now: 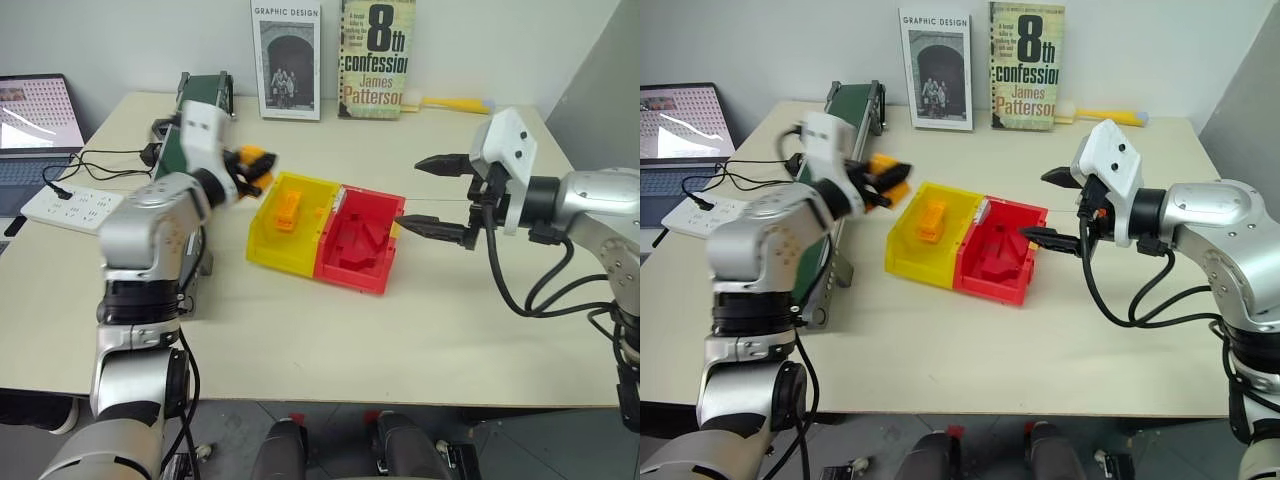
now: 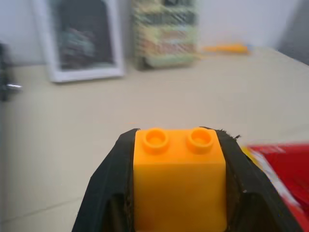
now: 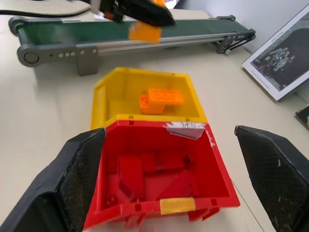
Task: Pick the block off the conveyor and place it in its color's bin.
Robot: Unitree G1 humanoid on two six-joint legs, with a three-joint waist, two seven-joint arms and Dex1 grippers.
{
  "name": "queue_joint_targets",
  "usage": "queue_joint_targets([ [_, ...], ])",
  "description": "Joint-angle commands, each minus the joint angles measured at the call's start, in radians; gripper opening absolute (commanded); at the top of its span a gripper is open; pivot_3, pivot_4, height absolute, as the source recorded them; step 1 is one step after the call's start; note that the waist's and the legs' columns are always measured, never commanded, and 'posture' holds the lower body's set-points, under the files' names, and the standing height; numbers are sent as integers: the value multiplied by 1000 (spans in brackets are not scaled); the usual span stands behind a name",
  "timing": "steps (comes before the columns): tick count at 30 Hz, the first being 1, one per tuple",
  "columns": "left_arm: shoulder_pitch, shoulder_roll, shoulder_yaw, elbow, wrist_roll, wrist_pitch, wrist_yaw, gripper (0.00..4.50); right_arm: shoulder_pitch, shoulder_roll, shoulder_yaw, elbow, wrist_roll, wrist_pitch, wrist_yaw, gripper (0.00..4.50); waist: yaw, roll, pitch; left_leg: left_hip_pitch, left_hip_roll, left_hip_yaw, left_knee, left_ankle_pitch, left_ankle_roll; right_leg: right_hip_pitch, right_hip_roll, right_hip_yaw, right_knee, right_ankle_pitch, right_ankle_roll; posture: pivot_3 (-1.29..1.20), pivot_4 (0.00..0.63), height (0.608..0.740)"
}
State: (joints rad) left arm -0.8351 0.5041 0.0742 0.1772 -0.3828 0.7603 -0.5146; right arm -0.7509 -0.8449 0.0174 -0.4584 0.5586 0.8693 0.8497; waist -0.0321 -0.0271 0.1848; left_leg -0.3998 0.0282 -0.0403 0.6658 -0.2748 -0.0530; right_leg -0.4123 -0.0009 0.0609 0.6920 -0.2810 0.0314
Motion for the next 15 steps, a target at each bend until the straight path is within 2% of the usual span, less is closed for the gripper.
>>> queue_joint_targets([
  [1, -53, -8, -110, 130, 87, -118, -100, 1528, 17, -26, -80, -107, 58, 74, -39, 4500, -4, 0, 0, 0, 0, 0, 0, 0, 0, 0, 1, 1, 0, 0, 0, 0, 150, 740],
  [2, -60, -14, -124, 158, 99, -141, -114, 1528, 23, -28, -91, -121, 67, 90, -51, 4500, -4, 0, 0, 0, 0, 0, 0, 0, 0, 0, 1, 0, 0, 0, 0, 0, 150, 740],
  [4, -72, -29, -131, 202, 104, -175, -144, 2248, 35, -32, -109, -142, 80, 114, -71, 4500, -3, 0, 0, 0, 1, 0, 0, 0, 0, 0, 1, 0, 0, 0, 0, 0, 150, 740],
  [5, -78, -35, -127, 217, 103, -182, -154, 2358, 37, -33, -114, -148, 84, 121, -78, 4500, -2, 0, 0, 0, 1, 0, 0, 0, 0, 0, 1, 0, 0, 0, 0, 0, 150, 740],
  [8, -90, -40, -136, 243, 116, -204, -187, 3079, 55, -39, -131, -162, 92, 139, -97, 4500, 2, 0, 0, -1, 0, -1, 0, 0, 0, 0, 1, 0, -1, 0, 0, 0, 150, 740],
  [11, -106, -37, -123, 252, 117, -203, -201, 3520, 62, -42, -138, -163, 102, 143, -106, 4500, 2, 0, 0, -1, 0, -1, 0, 0, 0, 0, 1, 0, -1, 0, 0, 0, 150, 740],
  [15, -115, 8, -97, 212, 107, -184, -233, 4405, 76, -36, -110, -126, 79, 102, -97, 4500, -1, 0, 0, -1, 0, -1, 0, 0, 0, 0, 1, 0, -1, 0, 0, 0, 150, 740],
])
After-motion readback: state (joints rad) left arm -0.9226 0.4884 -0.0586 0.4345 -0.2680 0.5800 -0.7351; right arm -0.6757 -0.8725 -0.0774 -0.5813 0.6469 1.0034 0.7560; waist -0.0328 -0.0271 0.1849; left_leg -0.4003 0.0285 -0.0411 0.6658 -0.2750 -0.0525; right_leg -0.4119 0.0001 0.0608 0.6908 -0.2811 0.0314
